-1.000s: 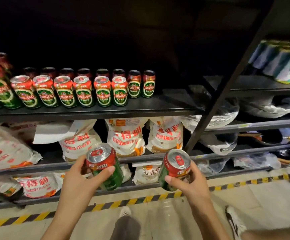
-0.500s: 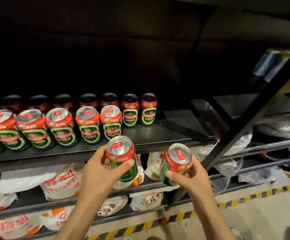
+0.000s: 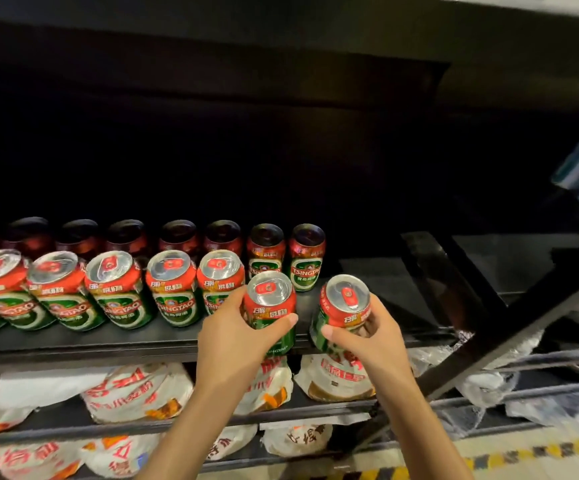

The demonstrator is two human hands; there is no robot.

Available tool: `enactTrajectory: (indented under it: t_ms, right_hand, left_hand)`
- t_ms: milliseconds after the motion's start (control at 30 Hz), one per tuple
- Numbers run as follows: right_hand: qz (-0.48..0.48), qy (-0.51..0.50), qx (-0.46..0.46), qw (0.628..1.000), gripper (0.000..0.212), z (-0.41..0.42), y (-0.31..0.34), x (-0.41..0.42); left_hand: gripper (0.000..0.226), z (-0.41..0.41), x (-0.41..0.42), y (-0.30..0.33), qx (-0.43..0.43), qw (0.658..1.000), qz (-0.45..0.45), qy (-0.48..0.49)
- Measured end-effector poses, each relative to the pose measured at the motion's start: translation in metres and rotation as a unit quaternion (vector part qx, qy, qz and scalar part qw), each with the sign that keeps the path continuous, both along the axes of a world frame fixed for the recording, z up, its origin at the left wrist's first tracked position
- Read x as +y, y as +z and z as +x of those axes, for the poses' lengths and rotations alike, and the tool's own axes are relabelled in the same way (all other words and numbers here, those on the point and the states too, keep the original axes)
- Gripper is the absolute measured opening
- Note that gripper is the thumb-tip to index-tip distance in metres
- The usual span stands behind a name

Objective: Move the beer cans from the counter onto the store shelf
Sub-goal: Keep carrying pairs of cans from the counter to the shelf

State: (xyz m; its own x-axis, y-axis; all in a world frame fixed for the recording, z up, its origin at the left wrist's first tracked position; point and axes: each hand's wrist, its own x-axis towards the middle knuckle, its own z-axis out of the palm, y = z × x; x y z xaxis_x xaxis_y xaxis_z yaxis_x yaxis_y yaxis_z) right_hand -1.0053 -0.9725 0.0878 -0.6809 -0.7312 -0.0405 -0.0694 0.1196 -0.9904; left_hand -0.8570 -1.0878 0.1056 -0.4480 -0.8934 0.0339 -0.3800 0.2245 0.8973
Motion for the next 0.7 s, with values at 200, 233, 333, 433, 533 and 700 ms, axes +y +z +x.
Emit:
enactTrajectory:
  t_ms: [200,233,333,433,533,700]
  right_hand:
    - [0.001,0.014,0.008,1.0,0.058,-0.018,-0.005,-0.02]
    - [0.001,0.016,0.008,1.0,0.058,-0.021,-0.006,-0.023]
    - [-0.005,0.025,0.009,1.0,0.057,-0.027,-0.009,-0.029]
    - [-0.01,0.036,0.015,0.999,0.057,-0.032,-0.012,-0.035]
    - [-0.008,0.045,0.016,0.999,0.059,-0.036,-0.017,-0.041]
    - [-0.015,0.048,0.027,0.998,0.059,-0.039,-0.023,-0.049]
  left_hand:
    - [0.061,-0.018,-0.008,-0.012,-0.026,1.0,-0.009,0.011]
    - [0.063,-0.021,-0.009,-0.014,-0.027,0.999,-0.011,0.013]
    - [0.062,-0.026,-0.011,-0.017,-0.026,0.999,-0.016,0.016]
    - [0.062,-0.03,-0.013,-0.017,-0.017,1.0,-0.017,0.019]
    - [0.065,-0.033,-0.014,-0.018,-0.005,1.0,-0.011,0.028]
    - [0.064,-0.04,-0.014,-0.02,0.004,0.999,-0.02,0.041]
